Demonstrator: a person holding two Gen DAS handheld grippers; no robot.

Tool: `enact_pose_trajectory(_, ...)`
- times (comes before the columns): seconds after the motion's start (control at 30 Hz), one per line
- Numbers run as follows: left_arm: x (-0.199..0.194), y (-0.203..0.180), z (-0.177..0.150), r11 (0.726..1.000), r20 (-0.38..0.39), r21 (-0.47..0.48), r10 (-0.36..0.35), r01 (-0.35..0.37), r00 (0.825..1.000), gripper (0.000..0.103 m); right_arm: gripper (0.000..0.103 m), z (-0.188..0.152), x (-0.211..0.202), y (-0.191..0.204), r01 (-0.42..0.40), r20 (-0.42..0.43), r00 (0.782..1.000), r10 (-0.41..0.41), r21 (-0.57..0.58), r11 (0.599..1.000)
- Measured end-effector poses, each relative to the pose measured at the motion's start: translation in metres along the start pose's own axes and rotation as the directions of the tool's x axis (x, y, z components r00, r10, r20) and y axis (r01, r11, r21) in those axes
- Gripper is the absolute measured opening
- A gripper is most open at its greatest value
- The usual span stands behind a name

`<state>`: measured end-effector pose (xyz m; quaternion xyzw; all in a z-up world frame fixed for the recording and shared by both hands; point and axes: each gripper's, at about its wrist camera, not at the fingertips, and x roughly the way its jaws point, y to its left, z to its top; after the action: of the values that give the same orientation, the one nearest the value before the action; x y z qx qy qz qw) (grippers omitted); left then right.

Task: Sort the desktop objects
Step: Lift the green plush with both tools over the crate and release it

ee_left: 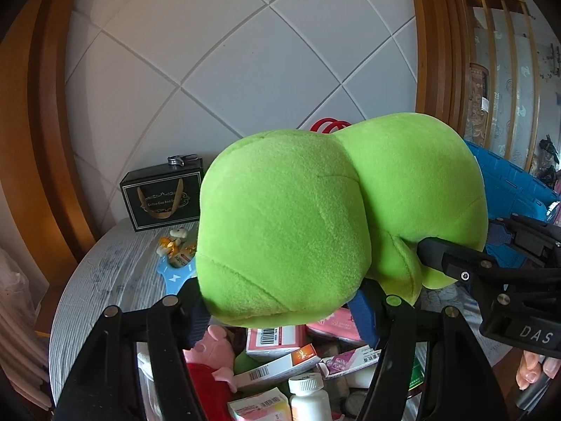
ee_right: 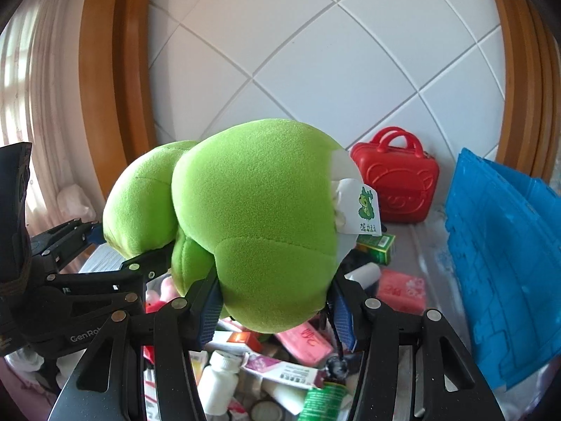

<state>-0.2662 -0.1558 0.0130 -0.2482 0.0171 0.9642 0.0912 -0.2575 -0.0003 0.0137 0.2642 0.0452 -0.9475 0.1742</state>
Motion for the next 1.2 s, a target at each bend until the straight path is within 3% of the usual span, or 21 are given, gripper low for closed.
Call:
enact_pose_trajectory(0.23,0.006,-0.041,0.011,0.997,0.030,0.036,-0.069,0.067,0.997,0.066,0.053,0.002,-0.025,-0.030,0.069,0.027,0.997,-0.070,0.028,0.997)
enact_pose_trajectory(0.53,0.016,-0.114,0.039,0.995,0.098,0.060,-0.085,0.080,0.992,0.066,0.053,0.006,-0.054,-0.096,0.090,0.082,0.992,-0.092,0.028,0.996)
enact_pose_trajectory(0.93,0.064,-0.316,0.110,0.989,0.161,0.104,-0.123,0.107,0.979,0.066,0.053,0.029,-0.107,-0.298,0.133,0.159,0.977,-0.140,0.050,0.990)
enact_pose_trajectory(1.2,0.098,-0.451,0.132,0.979,0.091,0.131,-0.170,0.157,0.981,0.067,0.053,0.014,-0.146,-0.427,0.194,0.132,0.970,-0.204,0.086,0.977)
